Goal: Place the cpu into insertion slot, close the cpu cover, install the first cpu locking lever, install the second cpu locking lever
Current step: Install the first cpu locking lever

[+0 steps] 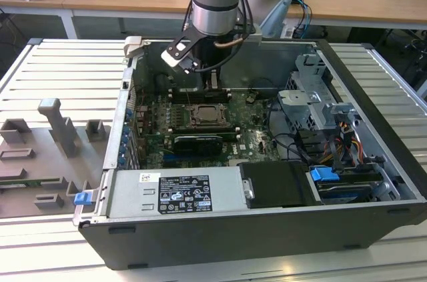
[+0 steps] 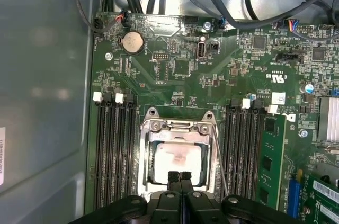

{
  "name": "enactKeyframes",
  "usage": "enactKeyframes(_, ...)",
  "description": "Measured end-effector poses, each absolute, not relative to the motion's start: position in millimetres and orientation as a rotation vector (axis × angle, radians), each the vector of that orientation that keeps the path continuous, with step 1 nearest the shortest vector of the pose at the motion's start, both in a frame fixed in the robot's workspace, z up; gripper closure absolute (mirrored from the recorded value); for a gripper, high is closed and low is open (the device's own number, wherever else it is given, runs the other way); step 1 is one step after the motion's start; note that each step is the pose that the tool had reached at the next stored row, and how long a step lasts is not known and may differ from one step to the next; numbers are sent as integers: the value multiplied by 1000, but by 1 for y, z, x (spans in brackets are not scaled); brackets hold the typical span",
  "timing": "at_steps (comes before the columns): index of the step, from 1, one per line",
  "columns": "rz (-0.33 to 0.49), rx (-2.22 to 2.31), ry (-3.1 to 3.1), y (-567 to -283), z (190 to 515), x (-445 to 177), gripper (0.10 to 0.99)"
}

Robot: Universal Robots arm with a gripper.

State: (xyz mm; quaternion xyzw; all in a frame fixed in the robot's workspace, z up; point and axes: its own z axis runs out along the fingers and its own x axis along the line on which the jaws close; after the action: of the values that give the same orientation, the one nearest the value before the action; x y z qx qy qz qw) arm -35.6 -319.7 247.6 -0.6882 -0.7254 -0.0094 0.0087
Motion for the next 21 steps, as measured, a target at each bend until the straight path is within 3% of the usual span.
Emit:
enactKeyframes(10, -29, -2150, -2267, -320, 269, -36, 980)
enactKeyframes(21, -26, -1883, -2491, -320, 268, -36, 980)
